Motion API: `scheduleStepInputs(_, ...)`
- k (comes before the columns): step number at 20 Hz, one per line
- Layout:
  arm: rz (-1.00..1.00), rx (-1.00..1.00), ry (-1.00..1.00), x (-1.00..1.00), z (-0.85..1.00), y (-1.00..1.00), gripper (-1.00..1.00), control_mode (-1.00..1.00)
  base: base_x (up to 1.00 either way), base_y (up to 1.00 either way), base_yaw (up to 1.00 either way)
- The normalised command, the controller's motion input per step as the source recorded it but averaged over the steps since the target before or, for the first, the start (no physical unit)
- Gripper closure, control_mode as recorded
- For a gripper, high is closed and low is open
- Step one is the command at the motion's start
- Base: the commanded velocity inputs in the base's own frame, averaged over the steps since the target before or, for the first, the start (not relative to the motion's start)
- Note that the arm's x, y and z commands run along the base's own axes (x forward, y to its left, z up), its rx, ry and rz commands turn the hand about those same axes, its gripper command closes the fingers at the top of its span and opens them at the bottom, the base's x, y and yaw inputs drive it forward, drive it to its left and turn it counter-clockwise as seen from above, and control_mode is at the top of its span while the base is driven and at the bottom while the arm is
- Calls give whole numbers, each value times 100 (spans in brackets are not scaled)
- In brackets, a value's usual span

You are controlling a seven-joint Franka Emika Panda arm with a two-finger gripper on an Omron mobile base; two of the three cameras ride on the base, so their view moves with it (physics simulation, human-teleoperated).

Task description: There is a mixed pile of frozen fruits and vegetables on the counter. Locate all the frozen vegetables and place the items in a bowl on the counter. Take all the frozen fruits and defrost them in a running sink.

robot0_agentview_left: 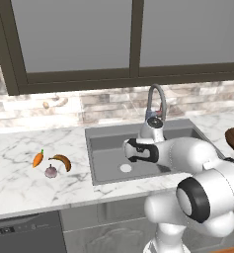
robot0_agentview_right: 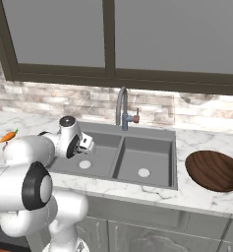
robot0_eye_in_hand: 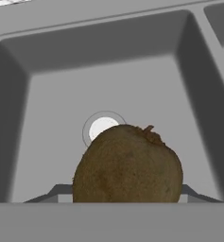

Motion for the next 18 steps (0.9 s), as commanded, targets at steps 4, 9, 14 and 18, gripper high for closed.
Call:
scheduleStepInputs(4,0,0,0,9,-19,0,100,-100,0,0,0)
scheduleStepInputs(9,0,0,0,15,-21,0,100,-100,0,0,0)
scheduleStepInputs(14,0,0,0,13,-14,0,100,-100,0,0,0)
scheduleStepInputs(18,0,0,0,16,-13,0,100,-100,0,0,0)
